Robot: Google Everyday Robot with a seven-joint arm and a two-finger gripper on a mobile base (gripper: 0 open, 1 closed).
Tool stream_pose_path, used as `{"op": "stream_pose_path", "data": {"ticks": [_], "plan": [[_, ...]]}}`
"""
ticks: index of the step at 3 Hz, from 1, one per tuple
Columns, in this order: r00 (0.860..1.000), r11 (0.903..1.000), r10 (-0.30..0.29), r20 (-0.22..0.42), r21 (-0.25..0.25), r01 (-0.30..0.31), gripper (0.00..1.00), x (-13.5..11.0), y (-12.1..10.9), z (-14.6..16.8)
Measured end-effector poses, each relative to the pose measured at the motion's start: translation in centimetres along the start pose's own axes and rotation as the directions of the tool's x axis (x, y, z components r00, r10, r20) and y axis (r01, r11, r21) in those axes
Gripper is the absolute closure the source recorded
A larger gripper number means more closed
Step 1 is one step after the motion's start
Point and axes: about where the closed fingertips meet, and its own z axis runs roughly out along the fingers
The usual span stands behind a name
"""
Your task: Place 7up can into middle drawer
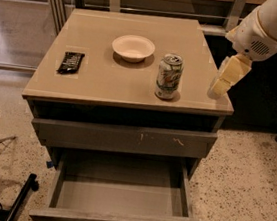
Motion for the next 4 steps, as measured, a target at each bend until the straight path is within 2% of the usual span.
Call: {"op": "stream_pose_path", "data": {"ticks": [1, 2, 3, 4], "plan": [[1.0, 1.0, 0.0, 0.0, 0.0, 0.0, 0.0, 0.0, 0.0, 0.0], [0.999, 0.9997, 0.024, 0.047, -0.013, -0.023, 0.0, -0.4, -0.6, 1.3], [0.991, 0.998, 0.058, 0.123, -0.033, -0.054, 0.0, -1.3, -1.2, 3.1], [0.974, 0.9957, 0.086, 0.208, -0.052, -0.077, 0.0, -3.0, -1.8, 4.6]]}}
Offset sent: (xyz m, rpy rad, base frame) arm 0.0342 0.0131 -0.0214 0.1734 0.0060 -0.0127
